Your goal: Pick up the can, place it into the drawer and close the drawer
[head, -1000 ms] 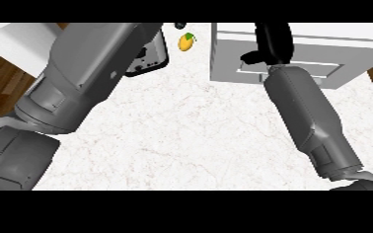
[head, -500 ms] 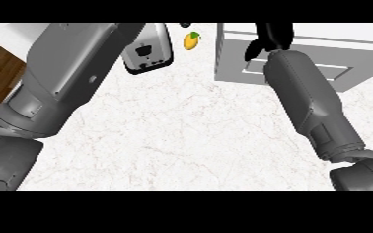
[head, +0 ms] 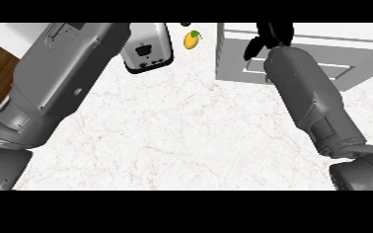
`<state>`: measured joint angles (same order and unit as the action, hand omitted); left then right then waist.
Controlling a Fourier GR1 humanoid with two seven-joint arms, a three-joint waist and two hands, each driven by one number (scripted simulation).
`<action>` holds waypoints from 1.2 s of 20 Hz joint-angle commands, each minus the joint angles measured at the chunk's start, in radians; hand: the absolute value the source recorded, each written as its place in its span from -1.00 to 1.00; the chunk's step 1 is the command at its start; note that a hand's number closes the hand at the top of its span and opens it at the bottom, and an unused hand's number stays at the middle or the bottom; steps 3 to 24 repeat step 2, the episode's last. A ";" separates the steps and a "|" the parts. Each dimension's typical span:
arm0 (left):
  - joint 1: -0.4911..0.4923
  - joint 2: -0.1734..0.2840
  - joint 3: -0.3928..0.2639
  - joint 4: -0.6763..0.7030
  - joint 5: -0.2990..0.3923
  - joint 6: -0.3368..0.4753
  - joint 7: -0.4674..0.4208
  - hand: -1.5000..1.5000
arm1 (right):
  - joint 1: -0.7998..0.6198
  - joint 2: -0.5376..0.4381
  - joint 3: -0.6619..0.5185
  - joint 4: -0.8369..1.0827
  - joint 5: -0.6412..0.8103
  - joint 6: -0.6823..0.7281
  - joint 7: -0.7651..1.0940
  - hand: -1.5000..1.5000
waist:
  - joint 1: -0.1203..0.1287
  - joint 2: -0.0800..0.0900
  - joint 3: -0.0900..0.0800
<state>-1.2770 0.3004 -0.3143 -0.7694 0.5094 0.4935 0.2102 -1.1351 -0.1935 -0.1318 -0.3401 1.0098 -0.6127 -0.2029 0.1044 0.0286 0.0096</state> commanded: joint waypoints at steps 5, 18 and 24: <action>0.067 0.014 -0.016 -0.099 -0.005 0.008 0.019 -1.00 | -0.097 0.009 -0.081 -0.011 -0.082 -0.015 -0.020 -1.00 | 0.024 -0.017 -0.008; 0.067 0.014 -0.016 -0.099 -0.005 0.008 0.019 -1.00 | -0.097 0.009 -0.081 -0.011 -0.082 -0.015 -0.020 -1.00 | 0.024 -0.017 -0.008; 0.067 0.014 -0.016 -0.099 -0.005 0.008 0.019 -1.00 | -0.097 0.009 -0.081 -0.011 -0.082 -0.015 -0.020 -1.00 | 0.024 -0.017 -0.008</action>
